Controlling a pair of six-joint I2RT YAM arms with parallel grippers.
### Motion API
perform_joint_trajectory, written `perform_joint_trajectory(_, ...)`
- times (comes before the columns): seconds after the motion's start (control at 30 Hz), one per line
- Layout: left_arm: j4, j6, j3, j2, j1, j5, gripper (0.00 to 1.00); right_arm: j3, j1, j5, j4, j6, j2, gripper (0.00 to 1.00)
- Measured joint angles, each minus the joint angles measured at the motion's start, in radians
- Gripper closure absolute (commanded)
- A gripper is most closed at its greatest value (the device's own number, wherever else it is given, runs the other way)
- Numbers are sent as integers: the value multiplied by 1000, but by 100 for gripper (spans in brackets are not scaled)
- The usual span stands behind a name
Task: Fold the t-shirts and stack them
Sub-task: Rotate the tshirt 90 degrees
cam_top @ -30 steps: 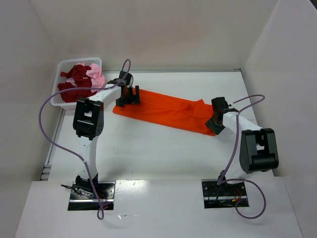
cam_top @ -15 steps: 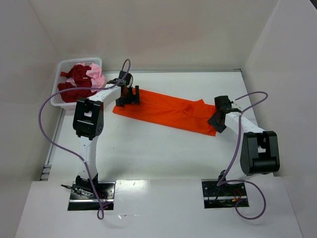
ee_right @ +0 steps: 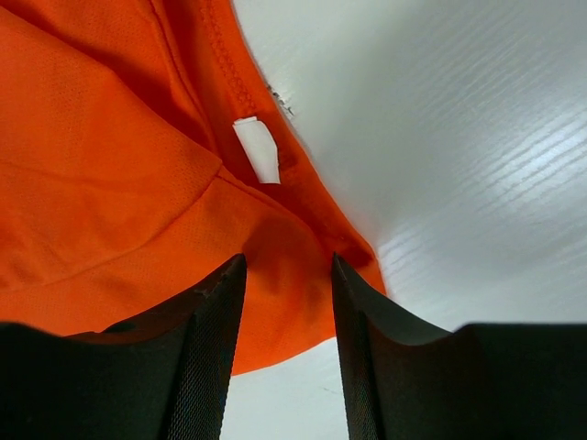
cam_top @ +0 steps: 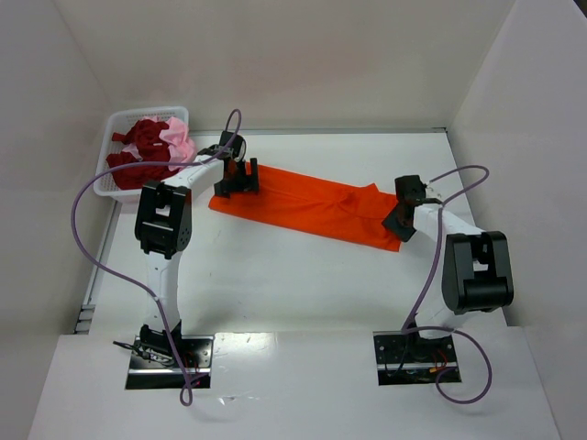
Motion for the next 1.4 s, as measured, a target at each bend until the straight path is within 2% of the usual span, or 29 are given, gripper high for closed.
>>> perform_joint_trajectory(0.1, 0, 0, 0, 0, 0, 2, 0, 2, 0, -11, 11, -5, 16, 56)
perform_joint_trajectory(0.23, 0, 0, 0, 0, 0, 3, 0, 2, 0, -16, 14, -13, 36, 72)
perform_joint_trajectory(0.37, 0, 0, 0, 0, 0, 5, 0, 2, 0, -17, 13, -20, 39, 94)
perform_joint_trajectory(0.43, 0, 0, 0, 0, 0, 5, 0, 2, 0, -16, 10, -19, 39, 99)
perform_joint_trajectory(0.83, -1, 0, 21, 13, 0, 9, 0, 3, 0, 6, -78, 26, -18, 99)
perform_joint_trajectory(1.23, -1, 0, 32, 21, 0, 10, 0, -111, 0, -45, -135, 83, -173, 99)
perform_joint_trajectory(1.4, -1, 0, 34, 22, 0, 10, 0, -111, 0, -55, -142, 106, -158, 99)
